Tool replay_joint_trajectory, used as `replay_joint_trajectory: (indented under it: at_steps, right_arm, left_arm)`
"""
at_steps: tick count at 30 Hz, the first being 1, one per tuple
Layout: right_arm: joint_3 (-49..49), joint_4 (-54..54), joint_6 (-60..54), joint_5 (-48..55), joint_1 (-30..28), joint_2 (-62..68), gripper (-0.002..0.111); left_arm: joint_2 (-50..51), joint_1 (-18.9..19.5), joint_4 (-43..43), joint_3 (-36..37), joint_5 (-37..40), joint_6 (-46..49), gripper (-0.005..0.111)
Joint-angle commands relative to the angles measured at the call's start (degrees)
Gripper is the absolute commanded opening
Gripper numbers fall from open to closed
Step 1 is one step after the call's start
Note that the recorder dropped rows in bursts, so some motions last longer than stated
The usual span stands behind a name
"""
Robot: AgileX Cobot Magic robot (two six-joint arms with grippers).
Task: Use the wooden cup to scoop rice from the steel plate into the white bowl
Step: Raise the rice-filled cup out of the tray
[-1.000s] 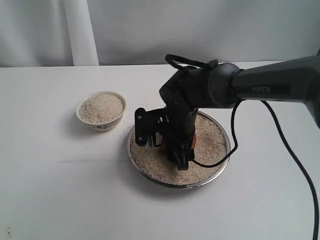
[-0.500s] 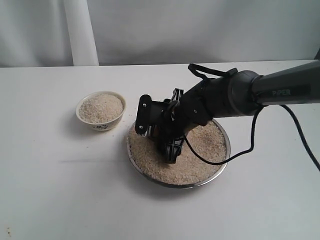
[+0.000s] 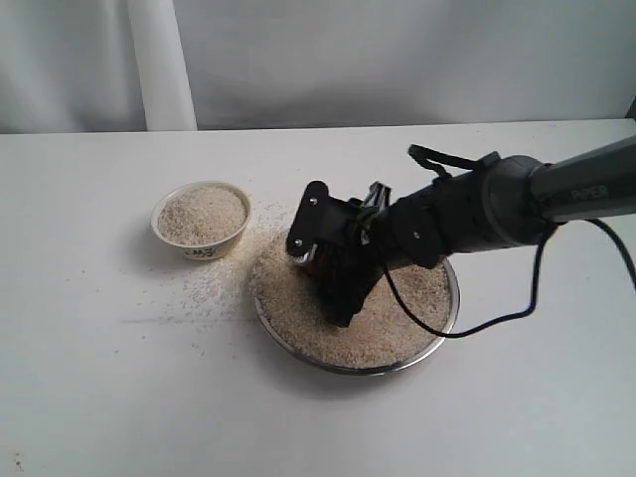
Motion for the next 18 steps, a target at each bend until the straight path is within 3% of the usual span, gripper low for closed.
replay_joint_trajectory:
  at_steps: [1, 6, 18]
  right_arm:
    - [7.4, 2.5, -0.5, -3.2, -3.1, -3.7, 0.0]
    - [11.8, 5.5, 0.9, -11.6, -3.6, -8.7, 0.0]
    - [12.0, 2.3, 14.3, -22.7, -3.5, -15.3, 0.0]
  left_arm:
    - [0.0, -0.3, -0.3, 0.1, -0.4, -0.1, 0.0]
    - [0.0, -0.3, -0.3, 0.1, -0.4, -0.1, 0.0]
    - [0.0, -0.3, -0.3, 0.1, -0.4, -0.2, 0.0]
